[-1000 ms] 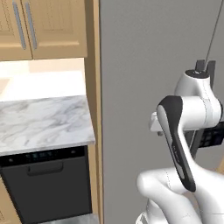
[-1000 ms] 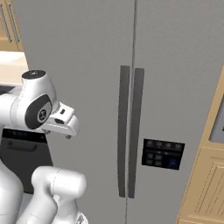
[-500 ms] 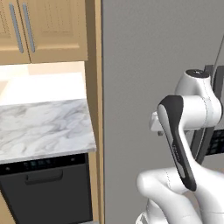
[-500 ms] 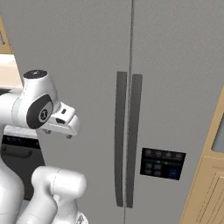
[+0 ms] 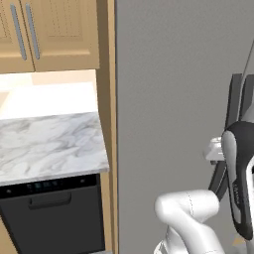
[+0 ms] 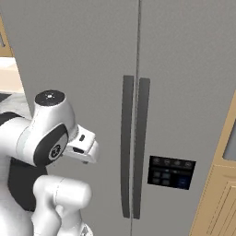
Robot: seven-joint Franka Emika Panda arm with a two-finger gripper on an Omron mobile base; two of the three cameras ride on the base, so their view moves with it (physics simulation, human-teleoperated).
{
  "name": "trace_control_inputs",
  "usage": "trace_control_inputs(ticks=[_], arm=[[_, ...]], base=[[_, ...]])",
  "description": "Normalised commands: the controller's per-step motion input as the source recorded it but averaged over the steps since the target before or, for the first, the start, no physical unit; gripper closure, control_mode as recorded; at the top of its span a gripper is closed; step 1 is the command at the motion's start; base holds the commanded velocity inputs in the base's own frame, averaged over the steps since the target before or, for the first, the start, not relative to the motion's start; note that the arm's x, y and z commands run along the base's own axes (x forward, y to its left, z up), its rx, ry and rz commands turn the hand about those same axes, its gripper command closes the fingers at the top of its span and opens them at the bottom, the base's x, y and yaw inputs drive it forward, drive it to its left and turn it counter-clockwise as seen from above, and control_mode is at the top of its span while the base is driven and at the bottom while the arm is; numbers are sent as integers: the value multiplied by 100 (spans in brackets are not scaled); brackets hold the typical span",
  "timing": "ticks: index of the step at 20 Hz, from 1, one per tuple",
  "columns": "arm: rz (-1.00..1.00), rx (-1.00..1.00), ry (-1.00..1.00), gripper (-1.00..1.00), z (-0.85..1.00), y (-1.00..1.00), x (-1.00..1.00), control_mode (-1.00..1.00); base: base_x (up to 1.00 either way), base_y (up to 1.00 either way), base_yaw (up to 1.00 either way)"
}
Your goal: Open the freezer door, pick up the ice cube tray from the freezer, and place it on the dining counter.
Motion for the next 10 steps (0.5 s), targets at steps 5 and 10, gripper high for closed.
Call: trace_control_inputs(ticks=[5,10], arm=[[0,7,-27,-100,-34,-100,-54,-100],[5,0,-43,-100,-27,-89,-1,-100]], base=[[0,0,0],[0,0,0]])
